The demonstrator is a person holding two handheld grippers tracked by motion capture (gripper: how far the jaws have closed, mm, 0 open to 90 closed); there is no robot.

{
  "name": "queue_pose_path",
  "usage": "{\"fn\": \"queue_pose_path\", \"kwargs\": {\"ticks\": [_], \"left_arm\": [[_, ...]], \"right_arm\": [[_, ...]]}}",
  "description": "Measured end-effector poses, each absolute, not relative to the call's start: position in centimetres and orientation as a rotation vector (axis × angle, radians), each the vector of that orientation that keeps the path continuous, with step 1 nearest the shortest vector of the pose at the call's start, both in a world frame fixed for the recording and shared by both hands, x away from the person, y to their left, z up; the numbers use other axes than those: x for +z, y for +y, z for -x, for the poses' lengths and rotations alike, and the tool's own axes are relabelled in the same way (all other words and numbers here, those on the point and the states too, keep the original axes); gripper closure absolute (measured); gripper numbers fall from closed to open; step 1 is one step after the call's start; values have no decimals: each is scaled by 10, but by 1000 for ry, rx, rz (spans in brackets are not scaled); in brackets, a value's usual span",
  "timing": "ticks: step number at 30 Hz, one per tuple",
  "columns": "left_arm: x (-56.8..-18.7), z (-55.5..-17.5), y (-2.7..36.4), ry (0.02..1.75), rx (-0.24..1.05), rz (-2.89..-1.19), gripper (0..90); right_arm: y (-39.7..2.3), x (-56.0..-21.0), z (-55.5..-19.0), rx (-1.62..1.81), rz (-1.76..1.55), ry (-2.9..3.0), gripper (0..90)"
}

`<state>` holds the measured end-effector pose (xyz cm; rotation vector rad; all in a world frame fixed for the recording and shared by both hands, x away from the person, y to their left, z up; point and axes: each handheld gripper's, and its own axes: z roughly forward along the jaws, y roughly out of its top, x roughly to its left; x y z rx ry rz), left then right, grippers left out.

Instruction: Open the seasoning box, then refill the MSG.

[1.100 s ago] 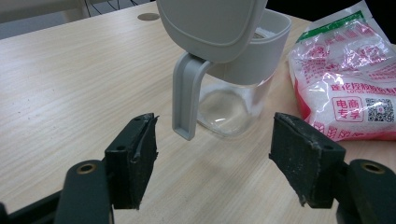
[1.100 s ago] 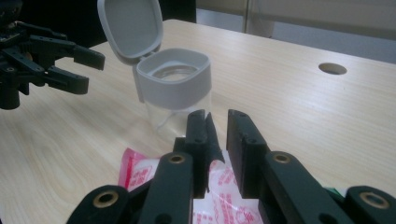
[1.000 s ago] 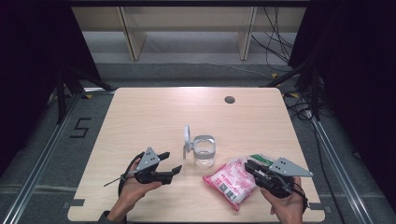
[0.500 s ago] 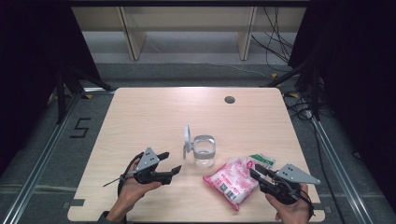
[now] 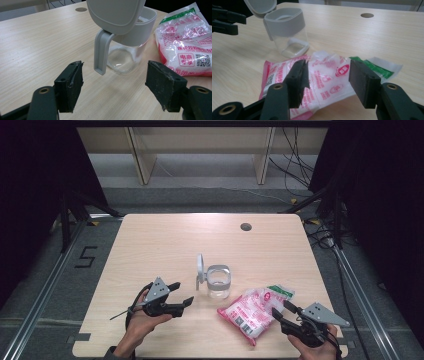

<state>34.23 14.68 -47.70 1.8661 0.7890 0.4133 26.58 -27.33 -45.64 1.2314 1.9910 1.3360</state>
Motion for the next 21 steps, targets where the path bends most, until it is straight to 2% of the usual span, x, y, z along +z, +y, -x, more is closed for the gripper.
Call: {"fn": "queue_pose_path", "kwargs": {"ticks": [2, 10, 21], "left_arm": [[-477, -342, 147, 788, 411, -1866, 292], [-478, -344, 145, 791, 402, -1862, 286], [-480, -344, 144, 788, 400, -1867, 286]], "right_arm": [[-275, -459, -265, 1331, -1246, 1994, 431], [-282, -468, -262, 1301, -1433, 1948, 381], [-287, -477, -269, 1261, -1430, 1983, 309]]}}
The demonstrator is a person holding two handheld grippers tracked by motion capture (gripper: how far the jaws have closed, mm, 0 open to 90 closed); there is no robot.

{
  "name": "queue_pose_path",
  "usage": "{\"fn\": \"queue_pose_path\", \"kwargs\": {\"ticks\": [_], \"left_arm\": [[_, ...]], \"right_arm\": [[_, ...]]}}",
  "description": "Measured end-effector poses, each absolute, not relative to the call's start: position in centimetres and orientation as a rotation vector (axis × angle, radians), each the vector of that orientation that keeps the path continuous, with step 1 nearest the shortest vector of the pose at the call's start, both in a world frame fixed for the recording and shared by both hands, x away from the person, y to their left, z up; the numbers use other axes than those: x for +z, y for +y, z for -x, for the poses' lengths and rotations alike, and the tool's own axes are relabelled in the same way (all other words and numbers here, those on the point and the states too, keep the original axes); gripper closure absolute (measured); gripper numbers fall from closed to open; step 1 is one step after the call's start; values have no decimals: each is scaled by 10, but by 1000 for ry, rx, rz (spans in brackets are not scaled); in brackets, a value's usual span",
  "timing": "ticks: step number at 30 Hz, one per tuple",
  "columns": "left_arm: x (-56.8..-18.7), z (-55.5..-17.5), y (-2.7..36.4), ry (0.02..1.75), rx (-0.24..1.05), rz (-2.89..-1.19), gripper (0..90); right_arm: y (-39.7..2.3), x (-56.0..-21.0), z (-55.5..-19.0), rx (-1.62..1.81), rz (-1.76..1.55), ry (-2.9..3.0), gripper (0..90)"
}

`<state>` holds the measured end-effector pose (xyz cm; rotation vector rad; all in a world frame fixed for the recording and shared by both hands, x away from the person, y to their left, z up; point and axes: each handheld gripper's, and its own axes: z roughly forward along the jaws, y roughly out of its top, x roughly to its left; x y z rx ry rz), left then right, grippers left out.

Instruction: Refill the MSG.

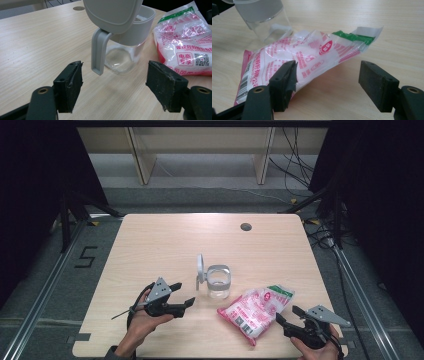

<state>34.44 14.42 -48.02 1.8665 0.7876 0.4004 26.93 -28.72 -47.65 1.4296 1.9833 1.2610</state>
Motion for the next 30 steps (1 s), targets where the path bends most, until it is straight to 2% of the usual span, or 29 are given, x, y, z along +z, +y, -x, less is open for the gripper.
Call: {"fn": "queue_pose_path", "kwargs": {"ticks": [5, 8, 23, 26, 30], "left_arm": [[-481, -343, 145, 791, 398, -1871, 286], [-481, -343, 143, 789, 401, -1875, 286], [-485, -343, 137, 757, 387, -1905, 286], [-485, -342, 136, 764, 387, -1900, 286], [-485, -343, 136, 737, 397, -1919, 286]], "right_arm": [[-285, -479, -272, 1247, -1427, 2005, 257], [-282, -480, -271, 1223, -1466, 2029, 174], [-280, -484, -278, 1256, -1427, 2036, 191], [-276, -482, -277, 1265, -1514, 2025, 202], [-279, -485, -286, 1251, -1437, 2047, 213]]}}
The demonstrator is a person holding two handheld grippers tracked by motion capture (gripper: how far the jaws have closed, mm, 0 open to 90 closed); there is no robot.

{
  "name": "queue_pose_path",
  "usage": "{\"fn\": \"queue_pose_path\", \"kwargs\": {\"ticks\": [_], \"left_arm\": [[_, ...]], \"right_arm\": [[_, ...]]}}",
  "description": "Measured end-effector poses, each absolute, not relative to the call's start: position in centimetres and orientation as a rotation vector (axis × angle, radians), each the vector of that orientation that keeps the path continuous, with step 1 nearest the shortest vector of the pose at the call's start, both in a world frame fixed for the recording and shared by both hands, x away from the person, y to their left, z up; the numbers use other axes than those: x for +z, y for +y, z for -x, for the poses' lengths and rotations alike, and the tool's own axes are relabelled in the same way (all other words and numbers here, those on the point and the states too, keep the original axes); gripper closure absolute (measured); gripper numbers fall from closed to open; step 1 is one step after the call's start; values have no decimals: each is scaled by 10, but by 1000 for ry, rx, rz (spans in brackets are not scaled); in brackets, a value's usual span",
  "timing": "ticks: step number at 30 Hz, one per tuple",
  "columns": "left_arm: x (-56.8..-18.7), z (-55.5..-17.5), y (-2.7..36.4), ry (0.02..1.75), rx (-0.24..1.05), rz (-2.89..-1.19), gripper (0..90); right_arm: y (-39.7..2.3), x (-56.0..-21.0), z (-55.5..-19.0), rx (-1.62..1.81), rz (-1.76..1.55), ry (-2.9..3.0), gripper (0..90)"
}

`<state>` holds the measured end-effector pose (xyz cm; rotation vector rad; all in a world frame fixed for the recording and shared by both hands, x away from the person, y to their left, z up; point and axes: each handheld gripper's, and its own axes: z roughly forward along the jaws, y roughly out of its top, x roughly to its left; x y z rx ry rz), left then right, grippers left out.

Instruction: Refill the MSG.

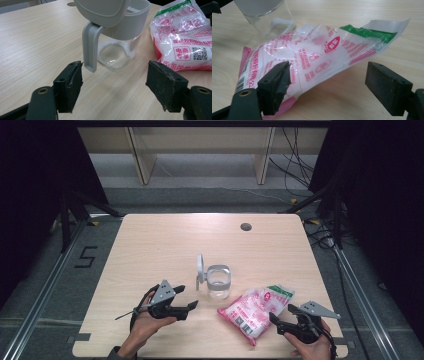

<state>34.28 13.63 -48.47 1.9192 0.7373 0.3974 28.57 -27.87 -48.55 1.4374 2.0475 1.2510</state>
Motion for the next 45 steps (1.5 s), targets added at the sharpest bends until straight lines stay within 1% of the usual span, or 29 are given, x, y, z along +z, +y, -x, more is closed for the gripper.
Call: {"fn": "queue_pose_path", "kwargs": {"ticks": [2, 4, 6, 7, 12, 16, 17, 18, 20, 21, 24, 26, 33, 35, 39, 43, 45], "left_arm": [[-485, -343, 136, 741, 397, -1918, 285], [-485, -343, 136, 738, 398, -1919, 286], [-486, -342, 136, 756, 386, -1914, 287], [-486, -342, 135, 754, 382, -1909, 287], [-486, -342, 134, 756, 383, -1908, 287], [-486, -343, 135, 737, 391, -1915, 287], [-486, -343, 135, 739, 397, -1919, 287], [-486, -343, 135, 735, 392, -1916, 287], [-486, -342, 134, 759, 381, -1904, 287], [-486, -342, 134, 756, 382, -1906, 287], [-486, -342, 134, 741, 387, -1916, 287], [-486, -342, 134, 751, 385, -1912, 287], [-487, -341, 133, 759, 388, -1920, 287], [-486, -342, 134, 742, 391, -1920, 287], [-486, -341, 134, 748, 385, -1905, 287], [-486, -341, 134, 751, 391, -1916, 287], [-486, -341, 133, 745, 384, -1909, 287]], "right_arm": [[-275, -483, -284, 1247, -1517, 2048, 219], [-277, -486, -290, 1246, -1436, 2054, 230], [-272, -485, -290, 1257, -1509, 2056, 243], [-275, -487, -294, 1235, -1438, 2071, 246], [-271, -489, -296, 1244, -1481, 2073, 281], [-271, -491, -302, 1249, -1445, 2103, 311], [-266, -491, -301, 1253, -1496, 2094, 321], [-269, -491, -303, 1231, -1454, 2112, 326], [-264, -491, -302, 1215, -1491, 2126, 347], [-266, -493, -306, 1211, -1432, 2138, 357], [-265, -494, -309, 1219, -1431, 2142, 400], [-264, -495, -310, 1222, -1427, 2143, 411], [-260, -496, -316, 1210, -1417, 2172, 491], [-256, -495, -315, 1202, -1476, 2165, 526], [-257, -497, -319, 1183, -1400, 2183, 599], [-257, -497, -320, 1168, -1399, 2195, 676], [-257, -497, -321, 1183, -1395, 2196, 731]]}}
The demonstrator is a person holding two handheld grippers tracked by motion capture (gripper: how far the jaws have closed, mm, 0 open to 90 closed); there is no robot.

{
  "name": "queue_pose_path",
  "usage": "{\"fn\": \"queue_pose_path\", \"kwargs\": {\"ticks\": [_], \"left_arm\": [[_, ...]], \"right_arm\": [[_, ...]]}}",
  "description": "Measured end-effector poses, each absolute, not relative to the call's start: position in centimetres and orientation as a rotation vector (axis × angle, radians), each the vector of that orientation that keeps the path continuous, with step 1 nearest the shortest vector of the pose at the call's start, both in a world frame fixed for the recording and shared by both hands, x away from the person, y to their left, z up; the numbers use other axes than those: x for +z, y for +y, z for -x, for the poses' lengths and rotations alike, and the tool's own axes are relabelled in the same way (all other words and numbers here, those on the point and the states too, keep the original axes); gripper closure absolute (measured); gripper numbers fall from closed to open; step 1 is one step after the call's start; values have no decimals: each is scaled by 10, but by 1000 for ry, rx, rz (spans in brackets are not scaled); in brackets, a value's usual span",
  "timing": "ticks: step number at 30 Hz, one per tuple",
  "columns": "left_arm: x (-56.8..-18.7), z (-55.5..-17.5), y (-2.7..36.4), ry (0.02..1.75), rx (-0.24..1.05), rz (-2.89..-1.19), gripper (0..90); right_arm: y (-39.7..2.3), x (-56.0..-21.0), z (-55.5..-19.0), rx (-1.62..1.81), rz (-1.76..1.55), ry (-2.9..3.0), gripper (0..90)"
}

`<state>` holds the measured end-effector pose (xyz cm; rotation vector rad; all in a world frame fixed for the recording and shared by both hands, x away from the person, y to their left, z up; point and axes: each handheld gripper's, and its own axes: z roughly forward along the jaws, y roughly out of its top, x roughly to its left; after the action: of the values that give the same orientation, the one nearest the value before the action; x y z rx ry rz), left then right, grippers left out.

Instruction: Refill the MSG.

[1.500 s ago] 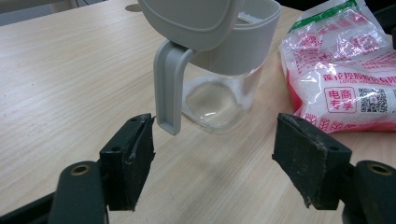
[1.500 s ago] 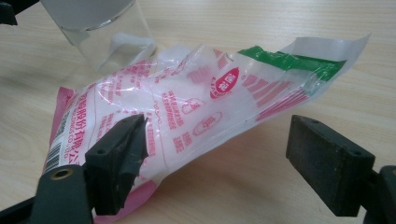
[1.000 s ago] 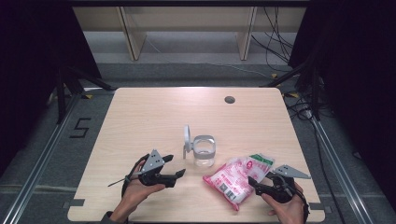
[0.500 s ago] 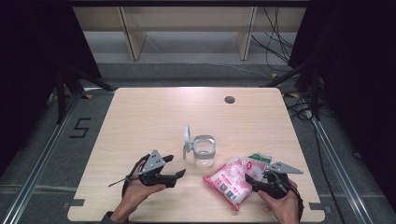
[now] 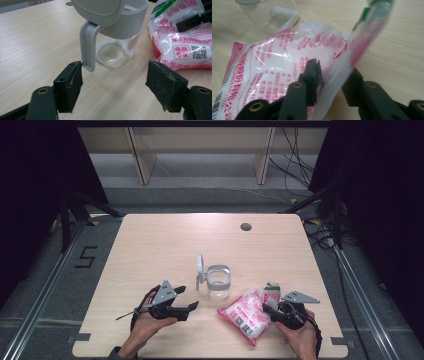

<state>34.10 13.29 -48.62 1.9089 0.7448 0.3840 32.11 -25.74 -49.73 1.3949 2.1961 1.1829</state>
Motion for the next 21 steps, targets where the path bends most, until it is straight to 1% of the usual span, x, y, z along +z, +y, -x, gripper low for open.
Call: {"fn": "queue_pose_path", "kwargs": {"ticks": [4, 6, 7, 8, 12, 13, 14, 15, 16, 20, 21], "left_arm": [[-487, -340, 132, 750, 379, -1902, 287], [-486, -342, 133, 722, 393, -1921, 287], [-486, -341, 132, 746, 383, -1910, 287], [-487, -340, 132, 752, 378, -1904, 287], [-486, -341, 133, 742, 384, -1914, 287], [-486, -340, 132, 748, 380, -1911, 287], [-486, -340, 132, 747, 382, -1908, 287], [-486, -340, 132, 751, 381, -1905, 287], [-485, -340, 133, 738, 389, -1918, 287], [-486, -340, 131, 737, 382, -1916, 287], [-487, -339, 130, 744, 376, -1914, 287]], "right_arm": [[-253, -497, -320, 1211, -1396, 2214, 814], [-251, -497, -321, 1201, -1379, 2215, 850], [-251, -497, -322, 1191, -1366, 2220, 862], [-250, -495, -321, 1183, -1393, 2229, 869], [-251, -495, -323, 1187, -1312, 2231, 896], [-248, -494, -321, 1201, -1362, 2220, 900], [-250, -493, -323, 1203, -1306, 2229, 900], [-247, -491, -319, 1226, -1362, 2229, 900], [-249, -490, -321, 1219, -1297, 2231, 900], [-246, -486, -319, 1258, -1283, 2202, 900], [-248, -485, -320, 1258, -1224, 2200, 900]]}}
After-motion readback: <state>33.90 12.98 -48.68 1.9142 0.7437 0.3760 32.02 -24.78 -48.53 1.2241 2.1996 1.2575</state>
